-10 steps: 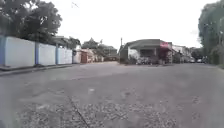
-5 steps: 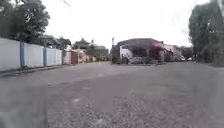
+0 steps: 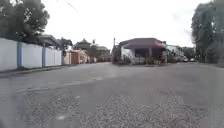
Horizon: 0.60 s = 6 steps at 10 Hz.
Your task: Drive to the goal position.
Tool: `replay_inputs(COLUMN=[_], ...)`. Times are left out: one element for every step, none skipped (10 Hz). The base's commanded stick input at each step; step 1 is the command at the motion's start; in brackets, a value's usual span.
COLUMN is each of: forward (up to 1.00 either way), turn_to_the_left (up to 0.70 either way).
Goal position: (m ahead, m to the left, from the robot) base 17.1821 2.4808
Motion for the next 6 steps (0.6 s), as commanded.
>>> replay_inputs(forward=[1.00,1.00,1.00,1.00,1.00,1.00], turn_to_the_left=[0.01,0.01,0.01,-0.06,-0.34,-0.39])
